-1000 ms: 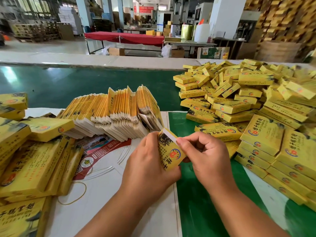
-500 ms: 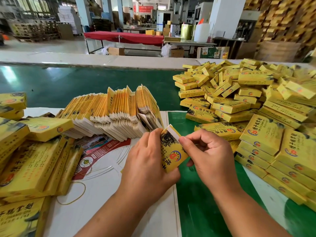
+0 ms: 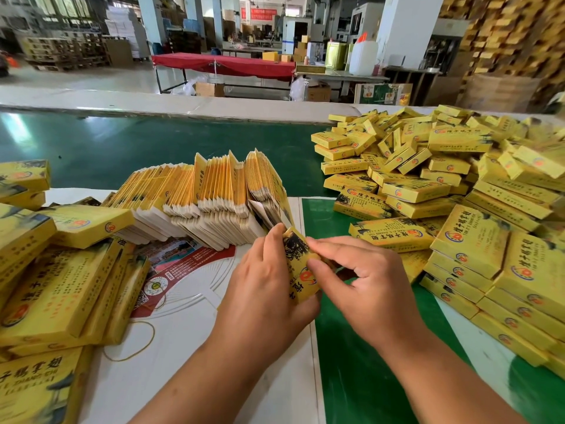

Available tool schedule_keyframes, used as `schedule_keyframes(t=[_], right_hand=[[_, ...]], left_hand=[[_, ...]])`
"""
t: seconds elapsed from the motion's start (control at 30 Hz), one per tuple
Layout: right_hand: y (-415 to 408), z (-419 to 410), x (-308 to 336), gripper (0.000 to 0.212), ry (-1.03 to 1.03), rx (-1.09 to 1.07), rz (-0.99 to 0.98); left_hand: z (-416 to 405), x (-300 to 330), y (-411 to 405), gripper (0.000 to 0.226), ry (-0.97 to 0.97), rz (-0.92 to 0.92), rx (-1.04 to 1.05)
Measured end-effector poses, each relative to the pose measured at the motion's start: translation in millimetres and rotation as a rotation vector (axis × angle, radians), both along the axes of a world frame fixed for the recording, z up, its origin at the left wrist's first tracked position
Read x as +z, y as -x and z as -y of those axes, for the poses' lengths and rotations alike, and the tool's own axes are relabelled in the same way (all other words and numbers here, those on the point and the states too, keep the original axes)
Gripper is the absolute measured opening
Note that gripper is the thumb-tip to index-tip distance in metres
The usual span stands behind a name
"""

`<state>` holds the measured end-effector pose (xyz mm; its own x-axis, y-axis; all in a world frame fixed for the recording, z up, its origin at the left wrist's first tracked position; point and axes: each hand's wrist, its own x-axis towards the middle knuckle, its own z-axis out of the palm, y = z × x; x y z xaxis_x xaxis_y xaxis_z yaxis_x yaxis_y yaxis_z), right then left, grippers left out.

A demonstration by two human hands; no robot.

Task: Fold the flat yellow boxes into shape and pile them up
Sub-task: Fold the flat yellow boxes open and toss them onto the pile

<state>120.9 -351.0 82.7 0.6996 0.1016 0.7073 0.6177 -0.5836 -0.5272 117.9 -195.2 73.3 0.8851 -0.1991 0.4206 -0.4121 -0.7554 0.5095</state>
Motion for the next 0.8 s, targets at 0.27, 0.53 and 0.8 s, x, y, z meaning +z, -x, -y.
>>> schedule_keyframes(t=[0.27, 0.53, 0.8], right_hand=[[-14.3, 24.7, 2.9, 0.02, -0.493, -0.099, -0.32], [-18.4, 27.1, 0.9, 0.013, -0.989, 0.116, -0.92], [-10.6, 20.4, -1.4, 0.015, -0.508, 0.103, -0.424]], left_hand=[[-13.6, 20.6, -1.8, 0.09, 0.137, -0.134, -0.3], [-27.9, 35.8, -1.5, 0.043, 0.421, -0.037, -0.489], [-33.5, 19.5, -22.8, 0.018, 0.45, -0.209, -0.239]])
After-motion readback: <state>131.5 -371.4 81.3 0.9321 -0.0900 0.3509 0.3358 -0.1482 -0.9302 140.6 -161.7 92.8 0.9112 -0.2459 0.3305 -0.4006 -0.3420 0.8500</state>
